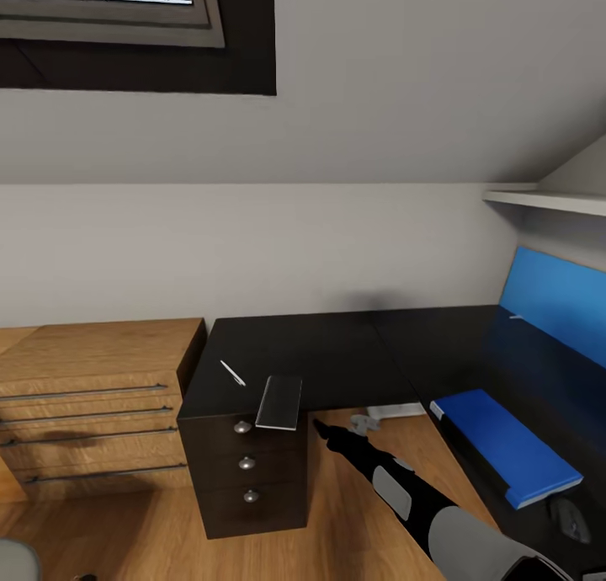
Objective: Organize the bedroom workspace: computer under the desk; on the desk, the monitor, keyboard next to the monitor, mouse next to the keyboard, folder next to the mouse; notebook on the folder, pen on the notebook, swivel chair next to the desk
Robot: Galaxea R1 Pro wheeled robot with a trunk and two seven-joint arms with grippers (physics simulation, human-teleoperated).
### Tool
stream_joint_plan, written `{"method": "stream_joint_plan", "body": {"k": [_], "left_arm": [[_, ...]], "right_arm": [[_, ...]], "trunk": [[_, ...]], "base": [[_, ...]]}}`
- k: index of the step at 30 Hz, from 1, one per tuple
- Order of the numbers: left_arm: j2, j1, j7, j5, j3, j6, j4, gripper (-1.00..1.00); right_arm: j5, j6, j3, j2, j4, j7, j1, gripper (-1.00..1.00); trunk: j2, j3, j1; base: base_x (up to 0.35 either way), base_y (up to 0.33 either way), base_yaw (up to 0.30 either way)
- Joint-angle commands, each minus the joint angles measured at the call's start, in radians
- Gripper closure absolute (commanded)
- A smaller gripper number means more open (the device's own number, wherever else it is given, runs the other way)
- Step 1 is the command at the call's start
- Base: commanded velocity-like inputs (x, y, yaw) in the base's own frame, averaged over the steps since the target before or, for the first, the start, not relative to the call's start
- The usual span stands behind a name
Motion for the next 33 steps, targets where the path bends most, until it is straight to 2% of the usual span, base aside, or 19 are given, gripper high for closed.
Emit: {"method": "stream_joint_plan", "body": {"k": [1, 5, 16, 19, 21, 23, 24, 27, 28, 31, 33], "left_arm": [[0.000, -0.001, -0.002, 0.000, 0.004, -0.003, 0.000, -1.00], [0.000, -0.001, -0.002, 0.000, 0.004, -0.003, 0.000, -1.00], [0.002, -0.001, 0.000, 0.001, 0.005, 0.002, -0.004, -1.00], [0.002, -0.001, 0.005, 0.001, 0.005, 0.009, -0.032, -1.00], [0.002, -0.001, 0.008, 0.001, 0.005, 0.039, -0.078, -1.00], [0.001, -0.001, 0.010, 0.002, 0.005, 0.106, -0.134, -1.00], [0.000, -0.001, 0.012, 0.002, 0.005, 0.165, -0.175, -1.00], [-0.002, -0.001, 0.014, 0.002, 0.005, 0.259, -0.241, -1.00], [-0.002, -0.001, 0.014, 0.002, 0.005, 0.318, -0.286, -1.00], [-0.003, -0.001, 0.015, 0.002, 0.005, 0.417, -0.380, -1.00], [-0.005, -0.001, 0.014, 0.004, 0.005, 0.510, -0.478, -1.00]], "right_arm": [[-0.010, -0.006, 0.008, -0.001, 0.002, 0.009, -0.001, -1.00], [-0.009, -0.007, 0.007, -0.002, 0.003, 0.034, -0.001, -1.00], [-0.008, -0.006, 0.007, -0.002, 0.003, 0.045, -0.001, -1.00], [-0.008, -0.006, 0.007, -0.002, 0.003, 0.045, -0.001, -1.00], [-0.008, -0.005, 0.007, -0.002, 0.003, 0.045, -0.001, -1.00], [-0.008, -0.005, 0.007, -0.002, 0.003, 0.046, -0.001, -1.00], [-0.008, -0.005, 0.007, -0.002, 0.003, 0.046, -0.001, -1.00], [-0.008, -0.005, 0.007, -0.002, 0.002, 0.045, -0.001, -1.00], [-0.008, -0.005, 0.007, -0.002, 0.002, 0.045, -0.001, -1.00], [-0.007, -0.005, 0.008, -0.002, 0.000, 0.046, -0.001, -1.00], [-0.007, -0.005, 0.008, -0.002, -0.002, 0.047, -0.001, -1.00]], "trunk": [[-0.008, -0.004, 0.004], [-0.036, -0.017, 0.019], [-0.113, -0.051, 0.061], [-0.134, -0.061, 0.073], [-0.148, -0.067, 0.081], [-0.162, -0.073, 0.088], [-0.169, -0.076, 0.092], [-0.190, -0.086, 0.104], [-0.197, -0.089, 0.107], [-0.218, -0.098, 0.119], [-0.232, -0.105, 0.127]], "base": [[0.000, 0.000, 0.000], [0.000, 0.000, 0.000], [0.000, 0.000, 0.000], [0.000, 0.000, 0.000], [0.000, 0.000, 0.000], [0.000, 0.000, 0.000], [0.000, 0.000, 0.000], [0.000, 0.000, 0.000], [0.000, 0.000, 0.000], [0.000, 0.000, 0.000], [0.000, 0.000, 0.000]]}}
